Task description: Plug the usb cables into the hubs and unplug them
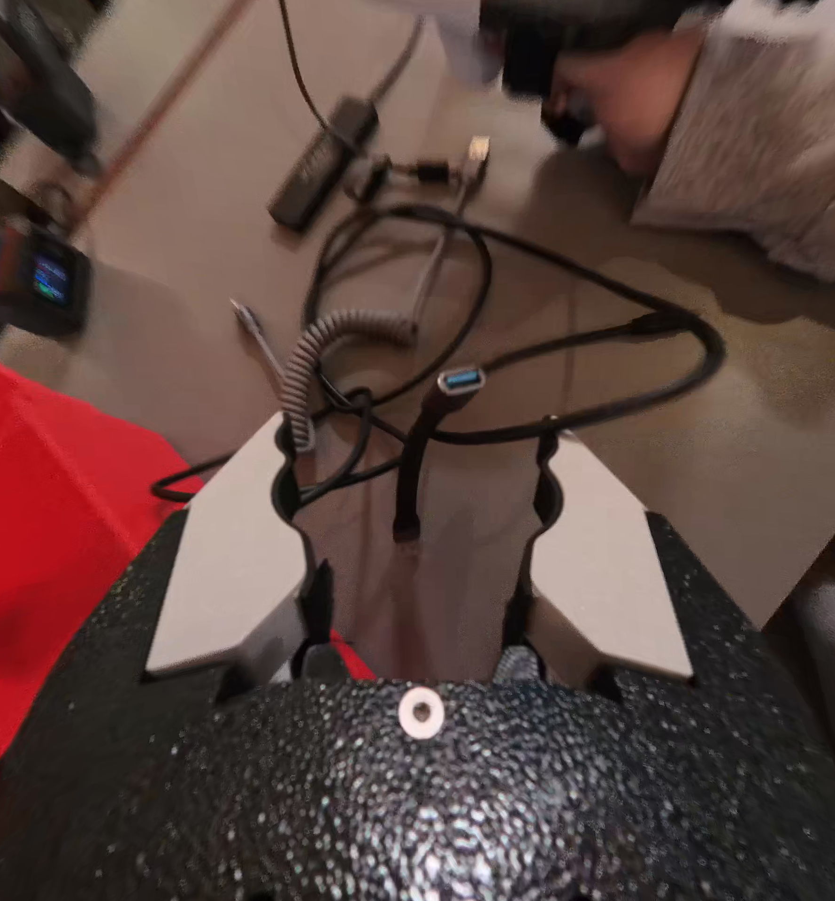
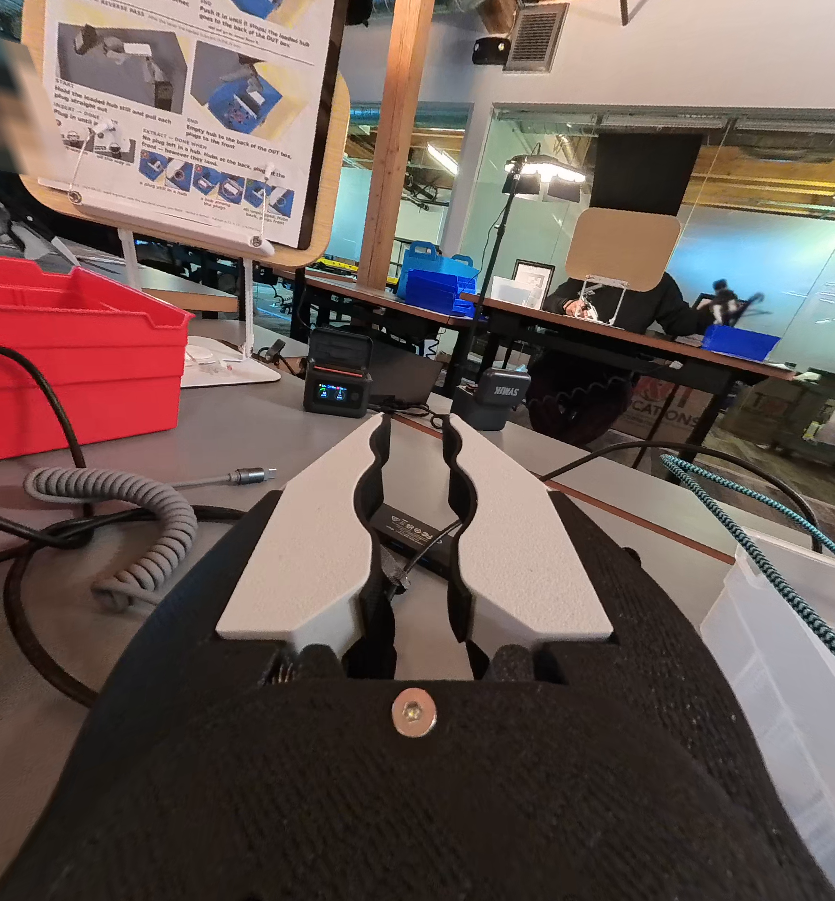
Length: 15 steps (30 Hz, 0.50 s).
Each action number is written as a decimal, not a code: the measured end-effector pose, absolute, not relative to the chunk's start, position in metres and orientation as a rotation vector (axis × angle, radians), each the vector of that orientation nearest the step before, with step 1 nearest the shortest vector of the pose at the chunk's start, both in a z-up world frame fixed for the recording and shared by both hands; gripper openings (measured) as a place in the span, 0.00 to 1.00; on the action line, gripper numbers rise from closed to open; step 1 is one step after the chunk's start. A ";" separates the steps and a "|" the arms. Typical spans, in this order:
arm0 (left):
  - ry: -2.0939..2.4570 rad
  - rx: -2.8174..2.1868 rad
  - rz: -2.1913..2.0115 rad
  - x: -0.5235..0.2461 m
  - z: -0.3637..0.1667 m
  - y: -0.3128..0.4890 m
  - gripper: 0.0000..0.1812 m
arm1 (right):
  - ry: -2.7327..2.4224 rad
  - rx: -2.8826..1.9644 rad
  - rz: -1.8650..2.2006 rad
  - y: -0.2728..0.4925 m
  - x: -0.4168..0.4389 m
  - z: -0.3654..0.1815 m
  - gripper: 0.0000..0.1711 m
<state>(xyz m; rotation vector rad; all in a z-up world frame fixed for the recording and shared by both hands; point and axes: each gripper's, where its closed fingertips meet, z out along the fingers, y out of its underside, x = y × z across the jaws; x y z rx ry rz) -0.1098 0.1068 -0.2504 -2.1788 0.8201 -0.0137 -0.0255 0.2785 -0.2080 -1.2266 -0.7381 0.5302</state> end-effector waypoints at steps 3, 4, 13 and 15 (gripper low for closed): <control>0.801 -2.045 0.062 -0.130 -0.215 0.105 0.42 | -0.740 -1.227 0.534 0.278 -0.026 -0.208 0.11; 0.814 -2.057 0.123 -0.140 -0.213 0.105 0.40 | -0.742 -1.228 0.533 0.278 -0.027 -0.208 0.12; 1.173 -2.123 0.939 -0.198 -0.250 0.122 0.10 | -0.745 -1.234 0.537 0.278 -0.028 -0.210 0.11; 1.163 -2.036 1.069 -0.198 -0.241 0.131 0.05 | -0.743 -1.232 0.537 0.278 -0.027 -0.209 0.11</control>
